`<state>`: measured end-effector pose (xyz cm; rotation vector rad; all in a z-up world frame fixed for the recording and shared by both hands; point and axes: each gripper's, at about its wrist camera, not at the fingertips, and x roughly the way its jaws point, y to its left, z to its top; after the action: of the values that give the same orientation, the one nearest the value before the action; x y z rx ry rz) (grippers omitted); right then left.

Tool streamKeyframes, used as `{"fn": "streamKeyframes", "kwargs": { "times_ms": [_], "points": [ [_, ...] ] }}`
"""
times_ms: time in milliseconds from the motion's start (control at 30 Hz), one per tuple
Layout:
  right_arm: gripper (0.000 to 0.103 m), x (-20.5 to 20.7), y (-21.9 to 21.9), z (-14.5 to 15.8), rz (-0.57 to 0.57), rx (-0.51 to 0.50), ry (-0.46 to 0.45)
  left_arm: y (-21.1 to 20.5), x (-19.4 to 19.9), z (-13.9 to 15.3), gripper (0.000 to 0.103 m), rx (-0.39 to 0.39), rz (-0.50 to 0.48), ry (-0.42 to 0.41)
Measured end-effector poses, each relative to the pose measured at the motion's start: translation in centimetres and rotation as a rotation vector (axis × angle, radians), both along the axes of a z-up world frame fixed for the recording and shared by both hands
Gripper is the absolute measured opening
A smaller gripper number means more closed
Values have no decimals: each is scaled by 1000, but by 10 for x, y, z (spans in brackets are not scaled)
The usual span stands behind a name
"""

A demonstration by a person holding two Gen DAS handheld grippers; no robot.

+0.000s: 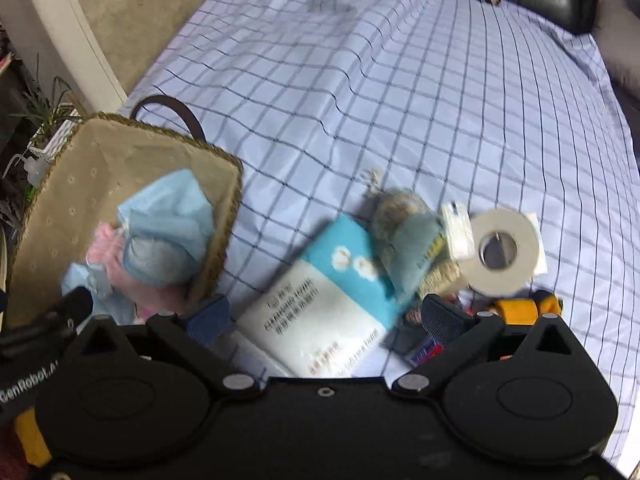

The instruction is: Organize soft objects

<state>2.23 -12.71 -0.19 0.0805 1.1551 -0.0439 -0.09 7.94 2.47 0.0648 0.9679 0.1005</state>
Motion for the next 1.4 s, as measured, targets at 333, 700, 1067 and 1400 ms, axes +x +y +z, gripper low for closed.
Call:
{"fn": "streamKeyframes", "kwargs": {
  "times_ms": [333, 700, 1067, 1400],
  "points": [
    [103, -32, -31, -15, -35, -19, 70, -35, -6, -5, 96, -13, -85, 43],
    [102, -59, -61, -29, -81, 7, 149, -72, -9, -11, 96, -19, -177, 68],
    [102, -74, -79, -44, -97, 17, 212, -107, -11, -19, 96, -1, -301, 87],
    [102, -72, -85, -51, -94, 30, 240, -116, -1, -33, 96, -4, -304, 141]
  ]
}}
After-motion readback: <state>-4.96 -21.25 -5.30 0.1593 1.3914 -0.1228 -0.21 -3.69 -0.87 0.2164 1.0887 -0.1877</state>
